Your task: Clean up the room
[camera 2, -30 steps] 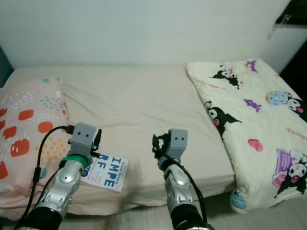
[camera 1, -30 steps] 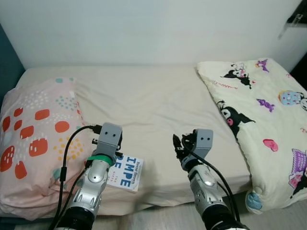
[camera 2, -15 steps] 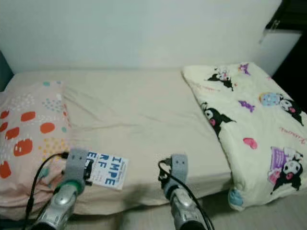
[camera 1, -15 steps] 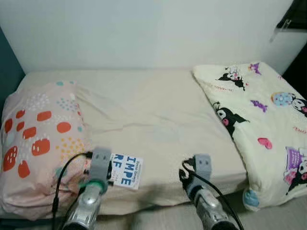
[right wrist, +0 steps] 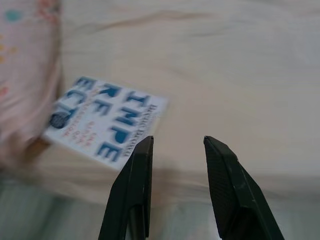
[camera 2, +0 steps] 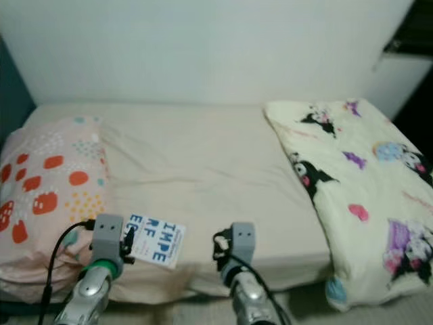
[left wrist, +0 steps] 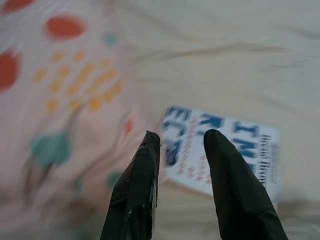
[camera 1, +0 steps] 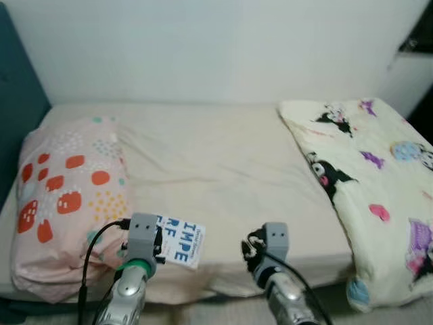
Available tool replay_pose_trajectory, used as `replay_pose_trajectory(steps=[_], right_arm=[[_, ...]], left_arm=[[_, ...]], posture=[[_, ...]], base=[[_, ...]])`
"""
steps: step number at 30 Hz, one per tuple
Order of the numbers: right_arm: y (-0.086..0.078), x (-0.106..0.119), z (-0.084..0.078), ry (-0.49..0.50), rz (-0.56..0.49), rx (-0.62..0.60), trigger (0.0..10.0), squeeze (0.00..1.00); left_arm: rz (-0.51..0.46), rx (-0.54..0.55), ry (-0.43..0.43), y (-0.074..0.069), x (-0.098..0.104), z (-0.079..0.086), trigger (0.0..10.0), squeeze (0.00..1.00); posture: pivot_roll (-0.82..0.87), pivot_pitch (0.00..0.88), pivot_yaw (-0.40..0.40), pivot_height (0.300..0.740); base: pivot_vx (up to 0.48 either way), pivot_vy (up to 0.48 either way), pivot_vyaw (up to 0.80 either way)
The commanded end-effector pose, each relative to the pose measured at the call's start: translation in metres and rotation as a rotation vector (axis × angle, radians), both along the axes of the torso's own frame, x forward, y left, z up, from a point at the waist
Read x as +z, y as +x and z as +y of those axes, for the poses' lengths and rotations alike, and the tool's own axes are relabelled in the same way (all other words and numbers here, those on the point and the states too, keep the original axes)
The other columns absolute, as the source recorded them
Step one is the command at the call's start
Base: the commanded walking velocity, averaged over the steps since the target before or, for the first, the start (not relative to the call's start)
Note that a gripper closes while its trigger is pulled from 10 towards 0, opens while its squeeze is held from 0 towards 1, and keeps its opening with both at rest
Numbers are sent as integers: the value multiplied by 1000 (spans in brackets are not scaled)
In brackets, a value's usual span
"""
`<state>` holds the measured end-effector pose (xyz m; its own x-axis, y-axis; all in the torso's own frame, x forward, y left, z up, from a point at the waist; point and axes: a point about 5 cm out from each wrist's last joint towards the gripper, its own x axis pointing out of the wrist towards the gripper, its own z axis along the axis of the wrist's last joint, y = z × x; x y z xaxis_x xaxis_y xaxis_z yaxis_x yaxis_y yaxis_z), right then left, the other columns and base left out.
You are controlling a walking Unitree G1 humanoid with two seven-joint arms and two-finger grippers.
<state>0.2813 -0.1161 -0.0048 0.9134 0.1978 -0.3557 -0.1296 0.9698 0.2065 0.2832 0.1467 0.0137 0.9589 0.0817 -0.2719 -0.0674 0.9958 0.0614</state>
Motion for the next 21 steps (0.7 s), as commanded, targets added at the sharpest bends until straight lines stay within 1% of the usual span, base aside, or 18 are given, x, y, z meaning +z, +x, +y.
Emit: replay_pose_trajectory(steps=[1,4,12,15,16,21], right_arm=[[-2,-2,-11,-16,5,-32,10000,0],[-1,-3,-13,-11,18,-46,10000,0],[-1,-2,-14,-25,22,-42,10000,0],[0,-2,-14,-25,23,-50,10000,0],[0,-2,-15,-22,25,-64,10000,0],[1,-1,-17,-16,25,-78,10000,0]], left_arm=[[13,9,-24,-3,-2,-3,10000,0],[10,23,-27,-4,-2,1,10000,0],[1,15,-18,-4,-1,0,10000,0],[2,-8,-11,-3,-1,-2,10000,0],[-4,-39,8,-3,-1,-4,10000,0],[5,-51,6,-3,-1,-6,10000,0]], posture=[[25,0,-23,740],[26,0,-30,740],[23,0,-36,740],[23,0,-34,740],[23,0,-33,740],[22,0,-29,740]], base=[[0,0,0],[0,0,0],[0,0,0],[0,0,0],[0,0,0],[0,0,0]])
